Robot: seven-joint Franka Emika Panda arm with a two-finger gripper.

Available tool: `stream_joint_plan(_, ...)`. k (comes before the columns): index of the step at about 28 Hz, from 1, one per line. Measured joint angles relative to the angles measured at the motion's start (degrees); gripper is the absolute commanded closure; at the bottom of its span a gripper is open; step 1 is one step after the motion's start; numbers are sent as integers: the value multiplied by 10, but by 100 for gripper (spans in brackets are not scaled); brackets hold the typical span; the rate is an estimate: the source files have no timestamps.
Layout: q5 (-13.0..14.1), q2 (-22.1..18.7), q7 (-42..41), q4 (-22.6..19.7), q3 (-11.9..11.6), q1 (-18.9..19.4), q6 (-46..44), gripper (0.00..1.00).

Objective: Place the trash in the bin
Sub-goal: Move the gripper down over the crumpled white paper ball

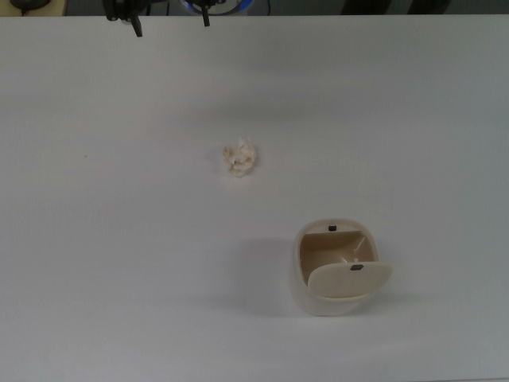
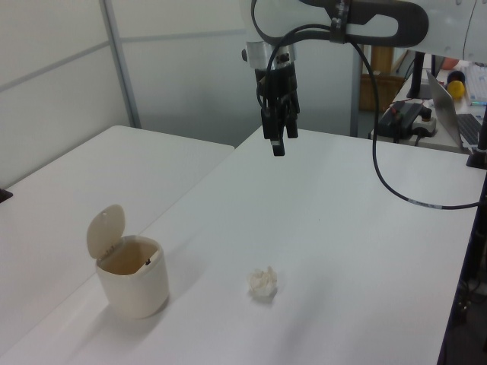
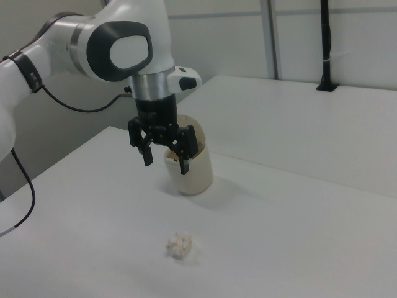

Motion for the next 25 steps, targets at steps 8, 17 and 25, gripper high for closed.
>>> stream_joint_plan(8,1,0,-1,-12,-2,-2,8,0)
stream_joint_plan(17,2,3,31,-84,2,8,73,0)
stream_joint_plan(25,2,6,76,-171,2,27,176,0)
